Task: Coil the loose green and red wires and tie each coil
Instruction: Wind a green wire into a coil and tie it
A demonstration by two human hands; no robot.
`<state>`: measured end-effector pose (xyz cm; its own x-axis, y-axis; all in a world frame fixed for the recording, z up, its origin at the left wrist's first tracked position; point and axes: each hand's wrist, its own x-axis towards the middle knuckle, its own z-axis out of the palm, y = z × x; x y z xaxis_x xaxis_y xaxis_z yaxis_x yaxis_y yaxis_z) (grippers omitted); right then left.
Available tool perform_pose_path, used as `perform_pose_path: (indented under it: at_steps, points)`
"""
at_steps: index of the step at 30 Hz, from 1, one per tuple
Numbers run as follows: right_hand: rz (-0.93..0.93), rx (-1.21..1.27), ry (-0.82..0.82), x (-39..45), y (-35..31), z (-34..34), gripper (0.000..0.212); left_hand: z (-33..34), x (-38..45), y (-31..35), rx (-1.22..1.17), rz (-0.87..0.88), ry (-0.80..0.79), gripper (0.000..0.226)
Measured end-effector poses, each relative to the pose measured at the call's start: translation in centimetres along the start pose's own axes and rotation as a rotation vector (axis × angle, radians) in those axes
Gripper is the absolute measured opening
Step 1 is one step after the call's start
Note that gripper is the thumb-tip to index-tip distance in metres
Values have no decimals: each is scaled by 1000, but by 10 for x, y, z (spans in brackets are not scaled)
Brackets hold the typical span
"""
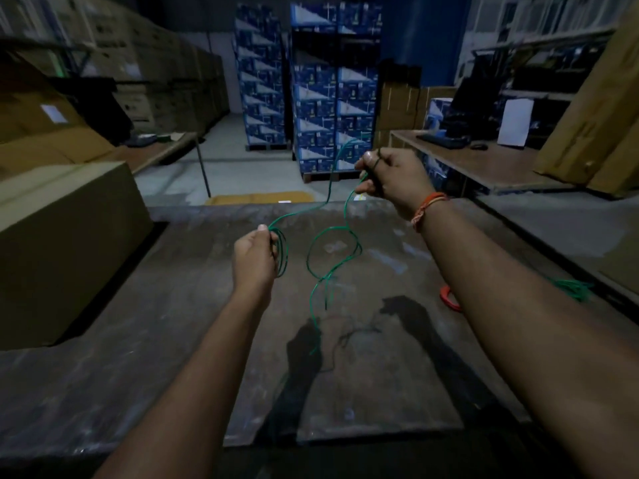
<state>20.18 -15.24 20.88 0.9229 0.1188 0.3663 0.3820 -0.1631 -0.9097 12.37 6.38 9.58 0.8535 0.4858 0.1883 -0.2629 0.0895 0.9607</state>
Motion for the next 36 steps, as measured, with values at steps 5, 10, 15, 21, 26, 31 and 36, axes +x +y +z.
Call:
perform_pose_path:
  at_steps: [5, 10, 15, 21, 26, 31, 36]
  points:
    - [285, 102, -196, 33, 113, 16, 20, 14, 41, -53, 185, -67, 78, 45]
    - [444, 322, -169, 32, 213, 19, 19, 9, 49, -101, 384, -99, 110, 44]
    - [491, 31, -127, 36, 272, 21, 66, 25, 64, -129, 365, -276, 123, 39]
    - [382, -463, 244, -26, 273, 4, 50, 37, 88, -152, 130, -543, 279, 32]
    - [414, -462, 55, -102, 232, 41, 52, 35, 113, -178, 182, -565, 281, 23]
    - [497, -596, -350, -121, 228, 91, 63, 48, 117, -184, 540, -337, 58, 41]
    - [463, -447, -363, -104, 241, 100, 26, 47, 110, -180, 748, -247, -394, 45]
